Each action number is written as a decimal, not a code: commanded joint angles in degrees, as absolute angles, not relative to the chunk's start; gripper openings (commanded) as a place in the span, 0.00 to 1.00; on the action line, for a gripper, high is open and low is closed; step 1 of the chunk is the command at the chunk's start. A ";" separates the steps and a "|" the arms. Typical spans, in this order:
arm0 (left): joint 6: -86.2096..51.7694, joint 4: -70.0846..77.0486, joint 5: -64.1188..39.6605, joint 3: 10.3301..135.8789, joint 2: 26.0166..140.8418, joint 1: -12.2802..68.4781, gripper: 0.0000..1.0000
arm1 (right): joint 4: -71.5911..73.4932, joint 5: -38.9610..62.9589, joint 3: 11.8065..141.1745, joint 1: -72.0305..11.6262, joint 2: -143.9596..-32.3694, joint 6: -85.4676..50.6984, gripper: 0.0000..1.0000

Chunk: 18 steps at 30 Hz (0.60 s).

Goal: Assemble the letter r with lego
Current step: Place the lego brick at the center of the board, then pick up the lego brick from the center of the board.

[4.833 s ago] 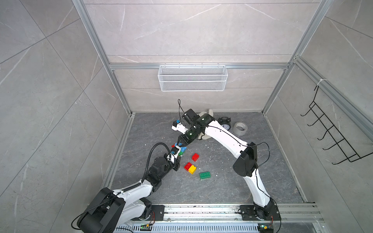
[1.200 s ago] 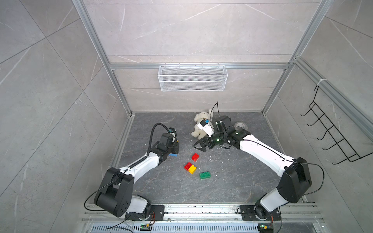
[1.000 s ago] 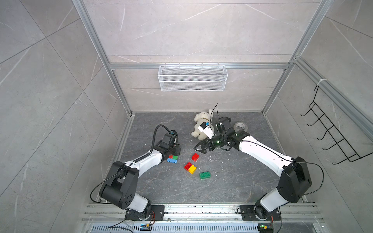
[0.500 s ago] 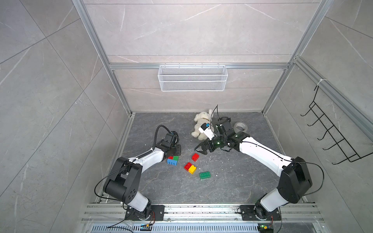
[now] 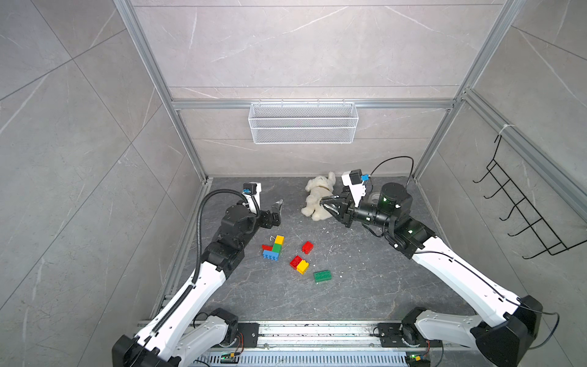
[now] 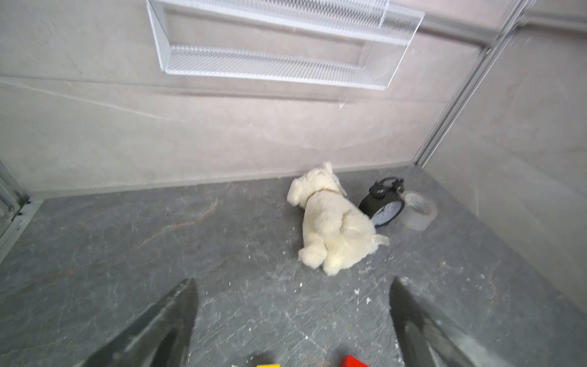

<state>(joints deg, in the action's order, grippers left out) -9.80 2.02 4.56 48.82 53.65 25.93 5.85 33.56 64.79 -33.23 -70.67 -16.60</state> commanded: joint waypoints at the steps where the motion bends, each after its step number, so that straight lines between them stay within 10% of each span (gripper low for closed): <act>1: -6.90 3.92 5.70 45.70 48.10 25.58 1.00 | 17.71 36.14 60.37 -33.21 -67.86 -24.93 0.00; 5: -7.93 6.53 7.25 40.32 41.54 25.44 1.00 | 31.14 34.56 54.84 -33.29 -61.22 -33.60 0.00; 9: -10.53 10.03 12.50 36.04 36.58 25.49 1.00 | 27.91 35.84 57.87 -33.40 -58.80 -34.99 0.21; 18: -15.58 -3.28 13.60 38.35 34.70 25.49 0.90 | 2.65 39.12 64.55 -34.66 -65.02 -30.87 0.00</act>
<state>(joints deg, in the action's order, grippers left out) -12.45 1.43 12.19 35.81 34.70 25.71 19.68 39.24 63.92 -33.67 -64.42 -37.50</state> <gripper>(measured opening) 0.904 0.048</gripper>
